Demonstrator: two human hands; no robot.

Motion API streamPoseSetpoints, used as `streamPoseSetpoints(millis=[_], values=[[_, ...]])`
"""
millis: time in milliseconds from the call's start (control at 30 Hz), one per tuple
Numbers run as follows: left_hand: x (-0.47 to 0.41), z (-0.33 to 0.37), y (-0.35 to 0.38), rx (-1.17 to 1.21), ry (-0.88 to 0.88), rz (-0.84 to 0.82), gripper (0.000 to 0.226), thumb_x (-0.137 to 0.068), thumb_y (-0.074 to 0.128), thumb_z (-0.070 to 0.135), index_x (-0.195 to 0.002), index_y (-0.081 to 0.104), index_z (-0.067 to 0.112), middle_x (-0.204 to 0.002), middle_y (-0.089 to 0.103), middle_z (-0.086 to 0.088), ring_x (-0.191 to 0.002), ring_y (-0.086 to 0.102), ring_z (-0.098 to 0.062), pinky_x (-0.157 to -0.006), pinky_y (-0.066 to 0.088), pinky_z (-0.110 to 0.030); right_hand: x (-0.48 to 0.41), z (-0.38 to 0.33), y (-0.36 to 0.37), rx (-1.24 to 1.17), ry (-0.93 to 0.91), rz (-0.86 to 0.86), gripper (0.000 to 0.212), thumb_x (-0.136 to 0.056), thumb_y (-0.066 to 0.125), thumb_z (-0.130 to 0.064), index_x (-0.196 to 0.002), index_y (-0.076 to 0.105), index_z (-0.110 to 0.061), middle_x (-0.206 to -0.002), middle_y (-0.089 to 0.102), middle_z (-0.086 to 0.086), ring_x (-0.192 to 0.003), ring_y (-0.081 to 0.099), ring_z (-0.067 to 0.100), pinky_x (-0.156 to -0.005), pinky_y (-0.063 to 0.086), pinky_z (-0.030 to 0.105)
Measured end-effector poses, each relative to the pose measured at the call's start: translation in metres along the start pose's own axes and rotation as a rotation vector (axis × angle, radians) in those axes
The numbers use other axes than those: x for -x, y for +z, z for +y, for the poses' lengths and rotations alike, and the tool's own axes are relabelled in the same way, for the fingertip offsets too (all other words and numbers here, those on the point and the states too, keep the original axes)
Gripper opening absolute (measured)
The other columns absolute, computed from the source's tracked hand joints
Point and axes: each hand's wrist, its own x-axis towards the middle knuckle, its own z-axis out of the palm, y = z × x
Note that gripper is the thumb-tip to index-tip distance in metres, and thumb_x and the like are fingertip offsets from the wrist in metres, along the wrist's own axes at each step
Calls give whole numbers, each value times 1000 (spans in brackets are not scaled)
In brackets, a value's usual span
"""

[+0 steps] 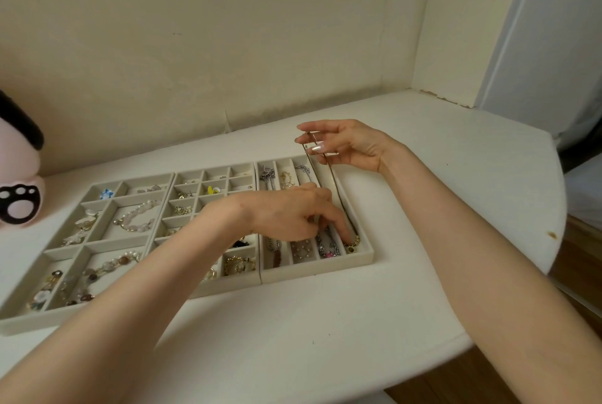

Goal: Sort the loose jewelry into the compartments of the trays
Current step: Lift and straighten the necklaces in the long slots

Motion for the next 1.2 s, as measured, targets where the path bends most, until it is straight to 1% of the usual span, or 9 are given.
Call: streamPoseSetpoints(millis=[167, 300, 433, 567, 667, 800, 900, 1067, 1200], values=[[-1, -1, 0, -10, 10, 4, 57, -83, 41, -5, -119, 60, 35, -104, 47, -4, -105, 35, -11, -95, 27, -18, 4, -1, 0, 66, -5, -57, 57, -81, 51, 19, -128, 55, -13, -117, 62, 4, -93, 64, 15, -71, 53, 24], [0, -2, 0, -9, 8, 7, 56, -83, 41, -5, -118, 60, 35, -102, 47, -4, -101, 35, -9, -92, 28, -17, 5, -1, 2, 80, -36, -48, 61, -79, 45, 25, -127, 54, -10, -116, 62, 5, -93, 63, 15, -73, 54, 22], [-1, -1, 0, -2, 3, 0, 56, -83, 41, -5, -119, 59, 34, -101, 46, 0, -98, 33, -5, -84, 27, -6, 1, -1, 4, -14, -60, 59, 43, -82, 51, 16, -118, 62, -6, -106, 68, 5, -86, 64, 11, -72, 51, 22], [0, 0, 0, 2, 4, 0, 55, -84, 41, -5, -119, 60, 32, -104, 47, -4, -103, 36, -10, -90, 29, -16, -4, 5, 8, -30, -58, 222, 25, -82, 62, 6, -101, 69, -9, -86, 69, 4, -75, 63, 9, -70, 49, 20], [0, 2, 0, -2, 23, 17, 52, -85, 41, -4, -118, 61, 30, -103, 48, -4, -103, 36, -9, -89, 28, -10, -5, 6, 8, 66, -83, 331, 21, -81, 65, 3, -96, 70, -11, -75, 65, 0, -65, 61, 7, -67, 46, 20], [-2, 0, 2, -36, 18, 67, 51, -83, 42, -4, -119, 61, 27, -103, 48, -4, -102, 37, -10, -92, 29, -19, -4, 4, 8, 220, -98, 340, 28, -81, 65, 3, -107, 69, -9, -71, 61, -3, -64, 60, 7, -67, 46, 18], [-3, 0, 4, -30, 18, 97, 49, -83, 42, -4, -115, 63, 28, -102, 49, -2, -101, 36, -9, -90, 28, -16, -5, 3, 11, 262, -96, 345, 34, -79, 67, 5, -112, 67, -3, -71, 59, -3, -65, 60, 8, -68, 48, 17], [-6, -3, 6, -100, 9, 180, 47, -82, 42, -3, -112, 63, 26, -101, 47, -1, -101, 35, -13, -92, 28, -23, -5, 3, 11, 295, -113, 374, 26, -77, 69, 5, -103, 70, -1, -80, 65, 7, -66, 61, 10, -63, 48, 14], [-8, -1, 7, -118, 15, 182, 46, -82, 41, -4, -111, 64, 24, -98, 45, 2, -97, 34, -12, -86, 26, -20, -4, 4, 9, 296, -123, 390, 17, -79, 71, -2, -95, 71, -1, -73, 66, 7, -58, 62, 7, -62, 49, 17]])
